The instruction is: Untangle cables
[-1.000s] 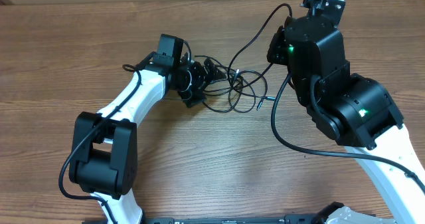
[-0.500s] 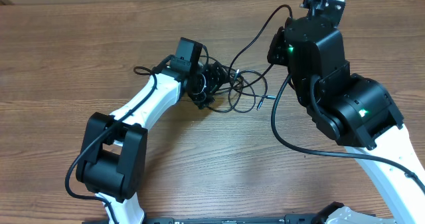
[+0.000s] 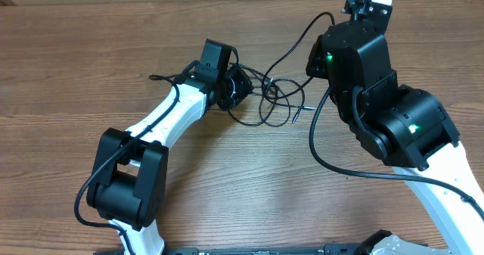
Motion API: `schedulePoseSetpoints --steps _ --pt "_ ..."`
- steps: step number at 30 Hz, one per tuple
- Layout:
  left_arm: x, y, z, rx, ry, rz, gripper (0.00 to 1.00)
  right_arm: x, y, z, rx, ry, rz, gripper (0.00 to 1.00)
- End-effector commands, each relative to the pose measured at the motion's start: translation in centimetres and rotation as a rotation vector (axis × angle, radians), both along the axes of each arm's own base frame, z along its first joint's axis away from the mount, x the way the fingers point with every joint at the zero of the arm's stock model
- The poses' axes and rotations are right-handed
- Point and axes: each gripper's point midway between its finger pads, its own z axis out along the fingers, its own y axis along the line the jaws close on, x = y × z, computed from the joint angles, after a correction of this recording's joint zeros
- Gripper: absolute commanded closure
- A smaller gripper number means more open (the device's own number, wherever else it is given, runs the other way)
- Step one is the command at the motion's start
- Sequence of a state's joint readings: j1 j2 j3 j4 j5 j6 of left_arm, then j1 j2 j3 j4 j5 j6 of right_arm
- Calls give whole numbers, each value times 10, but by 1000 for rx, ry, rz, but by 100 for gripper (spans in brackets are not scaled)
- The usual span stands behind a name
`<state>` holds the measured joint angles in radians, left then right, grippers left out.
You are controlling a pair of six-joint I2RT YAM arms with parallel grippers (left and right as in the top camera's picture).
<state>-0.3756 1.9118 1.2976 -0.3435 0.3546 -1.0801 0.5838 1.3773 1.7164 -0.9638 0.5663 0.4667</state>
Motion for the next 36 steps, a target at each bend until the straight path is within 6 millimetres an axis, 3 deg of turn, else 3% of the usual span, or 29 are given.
schedulePoseSetpoints --steps 1,3,6,11,12,15,21,29,36 --pt "1 3 -4 47 -38 -47 96 -4 -16 11 -18 -33 -60 96" --pt "2 9 -3 61 -43 -56 96 -4 -30 7 -32 -21 -116 96" --pt "1 36 0 125 -58 -82 96 -1 -69 2 -50 6 -238 96" --pt "-12 116 7 337 -11 -33 96 3 -151 2 -61 15 -460 96" --pt "-16 149 16 417 -15 -17 96 1 -182 4 -73 11 -537 96" --pt "-19 180 34 456 -45 -7 96 -3 -220 10 -92 4 -610 96" --pt "-25 199 59 475 -97 -15 96 -12 -264 14 -96 -4 -705 96" --pt "-48 241 52 651 43 158 96 -39 -321 17 -76 -19 -889 96" --pt "-48 237 59 633 24 160 96 -48 -340 11 -30 -13 -926 96"
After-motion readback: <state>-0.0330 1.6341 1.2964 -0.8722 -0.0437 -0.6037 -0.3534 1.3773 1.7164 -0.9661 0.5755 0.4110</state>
